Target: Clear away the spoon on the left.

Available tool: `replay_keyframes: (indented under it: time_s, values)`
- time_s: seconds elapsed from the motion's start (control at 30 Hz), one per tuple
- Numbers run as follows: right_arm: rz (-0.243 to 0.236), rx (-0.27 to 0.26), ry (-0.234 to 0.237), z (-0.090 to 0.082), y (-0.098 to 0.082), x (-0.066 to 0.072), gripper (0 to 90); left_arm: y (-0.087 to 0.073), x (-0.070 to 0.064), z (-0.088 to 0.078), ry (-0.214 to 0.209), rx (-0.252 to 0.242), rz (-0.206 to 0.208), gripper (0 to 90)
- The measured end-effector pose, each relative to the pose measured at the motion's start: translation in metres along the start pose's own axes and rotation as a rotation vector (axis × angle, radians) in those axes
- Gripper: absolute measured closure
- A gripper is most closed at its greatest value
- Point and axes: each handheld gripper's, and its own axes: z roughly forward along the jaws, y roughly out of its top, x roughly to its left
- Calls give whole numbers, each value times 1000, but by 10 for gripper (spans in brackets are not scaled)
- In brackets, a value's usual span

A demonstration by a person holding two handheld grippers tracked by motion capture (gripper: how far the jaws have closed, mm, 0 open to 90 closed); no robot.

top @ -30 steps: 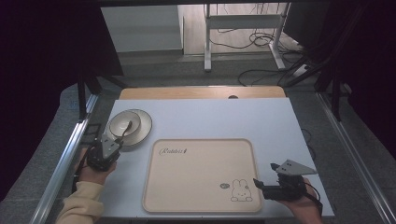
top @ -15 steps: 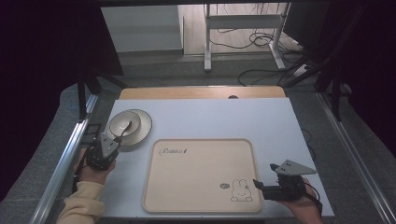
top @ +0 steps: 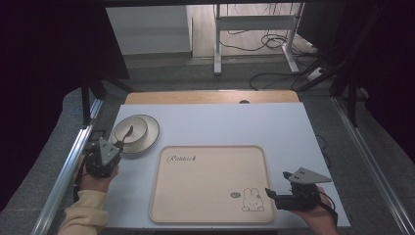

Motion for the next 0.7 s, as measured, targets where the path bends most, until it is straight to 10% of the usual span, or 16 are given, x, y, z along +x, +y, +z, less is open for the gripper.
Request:
replay_keyframes:
  time_s: [0.7]
  values:
    - [-2,0,-1,0,0,0,156,19,11,-36,-24,-106,-56,846]
